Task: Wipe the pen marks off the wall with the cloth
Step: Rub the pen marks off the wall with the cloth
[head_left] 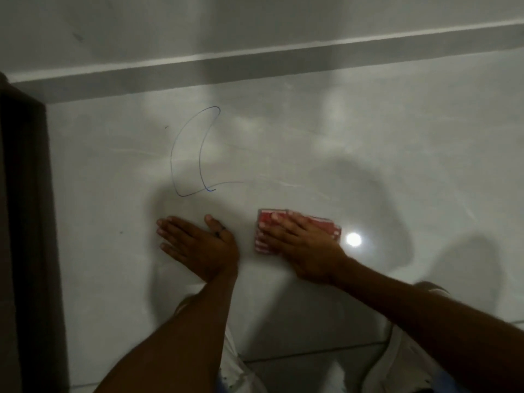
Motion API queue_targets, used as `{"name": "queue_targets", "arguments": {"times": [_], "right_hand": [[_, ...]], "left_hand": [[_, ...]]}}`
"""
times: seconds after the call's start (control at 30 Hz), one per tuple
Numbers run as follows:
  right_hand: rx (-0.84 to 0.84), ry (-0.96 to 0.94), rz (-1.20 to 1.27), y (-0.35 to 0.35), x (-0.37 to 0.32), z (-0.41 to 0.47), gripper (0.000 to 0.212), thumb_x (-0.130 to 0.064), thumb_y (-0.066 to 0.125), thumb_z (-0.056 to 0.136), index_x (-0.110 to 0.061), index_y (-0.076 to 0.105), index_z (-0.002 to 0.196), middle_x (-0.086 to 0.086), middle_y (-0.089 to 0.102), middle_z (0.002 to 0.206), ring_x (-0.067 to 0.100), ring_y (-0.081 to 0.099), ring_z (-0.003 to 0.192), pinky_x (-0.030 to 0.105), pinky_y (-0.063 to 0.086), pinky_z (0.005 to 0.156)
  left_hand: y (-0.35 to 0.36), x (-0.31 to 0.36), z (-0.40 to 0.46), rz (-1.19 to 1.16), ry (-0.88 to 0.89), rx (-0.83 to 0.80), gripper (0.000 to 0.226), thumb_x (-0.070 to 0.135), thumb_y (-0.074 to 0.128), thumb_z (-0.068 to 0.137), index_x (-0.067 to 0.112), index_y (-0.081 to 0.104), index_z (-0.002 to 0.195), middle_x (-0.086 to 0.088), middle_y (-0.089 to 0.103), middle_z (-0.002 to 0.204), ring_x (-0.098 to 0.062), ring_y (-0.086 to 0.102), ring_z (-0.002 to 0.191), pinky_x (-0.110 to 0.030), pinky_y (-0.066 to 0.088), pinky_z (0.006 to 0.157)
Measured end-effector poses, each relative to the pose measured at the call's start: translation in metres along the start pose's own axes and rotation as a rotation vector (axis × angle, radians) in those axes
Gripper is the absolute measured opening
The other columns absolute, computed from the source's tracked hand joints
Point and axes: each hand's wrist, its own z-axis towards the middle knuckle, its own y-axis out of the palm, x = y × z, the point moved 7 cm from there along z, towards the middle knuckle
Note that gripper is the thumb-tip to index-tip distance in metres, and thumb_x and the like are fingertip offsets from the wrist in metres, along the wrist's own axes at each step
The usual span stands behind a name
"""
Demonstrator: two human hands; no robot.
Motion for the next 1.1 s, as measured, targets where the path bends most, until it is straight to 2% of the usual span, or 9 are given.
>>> {"name": "queue_targets", "arguments": {"times": [0.07,0.23,0.4,0.53,0.67,0.77,0.9,1.0,1.1], "right_hand": [[0.057,-0.049,0.030,-0.017,0.029,0.003,0.062,-0.021,0.060,0.094,-0.021,0.049,0.155,0.006,0.044,0.165,0.029,0.035,0.156,0.052,0.031,0.127],[0.337,0.929,0.016,-0.058,0.127,0.025,0.057,-0.030,0.035,0.107,-0.018,0.031,0.163,0.008,0.029,0.172,0.028,0.018,0.162,0.051,0.018,0.131],[0.082,0.001,-0.069,-0.062,0.092,0.090,0.055,-0.030,0.043,0.105,-0.018,0.042,0.159,0.009,0.037,0.168,0.030,0.027,0.159,0.051,0.022,0.131],[0.248,0.760,0.020,-0.093,0.151,0.103,0.058,-0.037,0.025,0.108,-0.022,0.024,0.165,0.006,0.019,0.175,0.026,0.009,0.164,0.052,0.014,0.132],[0.065,0.133,-0.001,-0.076,0.085,0.173,0.061,-0.035,0.036,0.106,-0.024,0.024,0.165,0.003,0.019,0.175,0.019,0.003,0.162,0.047,0.009,0.134],[0.197,0.509,0.045,-0.085,0.095,0.202,0.066,-0.031,0.038,0.102,-0.022,0.022,0.165,0.004,0.017,0.176,0.026,0.006,0.164,0.048,0.007,0.134],[0.109,0.247,0.040,-0.074,0.041,0.248,0.073,-0.029,0.044,0.097,-0.024,0.020,0.166,0.002,0.015,0.176,0.024,0.005,0.164,0.045,0.003,0.134],[0.217,0.550,0.099,-0.078,0.044,0.252,0.075,-0.028,0.043,0.096,-0.021,0.018,0.166,0.006,0.011,0.176,0.027,0.003,0.164,0.047,0.005,0.134],[0.060,0.218,0.074,-0.062,0.002,0.262,0.078,-0.026,0.048,0.093,-0.024,0.019,0.166,0.002,0.013,0.176,0.024,0.005,0.164,0.045,0.005,0.134]], "left_hand": [[-0.001,0.001,0.000,-0.001,0.000,0.004,0.078,0.045,0.039,0.107,-0.007,0.025,0.163,-0.029,0.025,0.173,-0.042,0.023,0.163,-0.061,0.021,0.132],[-0.002,0.003,0.000,-0.002,-0.004,0.003,0.078,0.046,0.038,0.107,-0.007,0.025,0.163,-0.028,0.025,0.172,-0.042,0.023,0.163,-0.060,0.021,0.132],[-0.004,0.003,-0.001,-0.001,0.000,0.003,0.078,0.044,0.039,0.107,-0.008,0.026,0.163,-0.030,0.027,0.172,-0.044,0.025,0.162,-0.061,0.022,0.132],[-0.007,0.005,-0.001,0.002,-0.007,0.009,0.076,0.044,0.039,0.108,-0.009,0.029,0.162,-0.029,0.028,0.171,-0.044,0.028,0.161,-0.061,0.025,0.131],[-0.007,0.004,-0.001,-0.006,-0.008,0.014,0.076,0.045,0.037,0.108,-0.008,0.028,0.162,-0.028,0.028,0.172,-0.043,0.027,0.161,-0.061,0.025,0.130],[-0.007,0.005,-0.001,-0.001,-0.015,0.015,0.077,0.046,0.035,0.108,-0.007,0.028,0.163,-0.027,0.028,0.172,-0.042,0.027,0.162,-0.061,0.025,0.131],[-0.004,0.004,0.000,0.009,-0.011,0.005,0.078,0.048,0.032,0.108,-0.006,0.027,0.163,-0.026,0.027,0.173,-0.040,0.025,0.163,-0.059,0.023,0.132],[-0.003,0.003,0.001,0.028,-0.015,0.010,0.078,0.048,0.031,0.108,-0.006,0.028,0.163,-0.026,0.028,0.172,-0.040,0.026,0.162,-0.058,0.023,0.132],[-0.002,0.004,-0.001,0.034,-0.002,-0.008,0.080,0.052,0.024,0.108,-0.005,0.027,0.164,-0.026,0.027,0.173,-0.040,0.024,0.163,-0.058,0.022,0.133]]}}
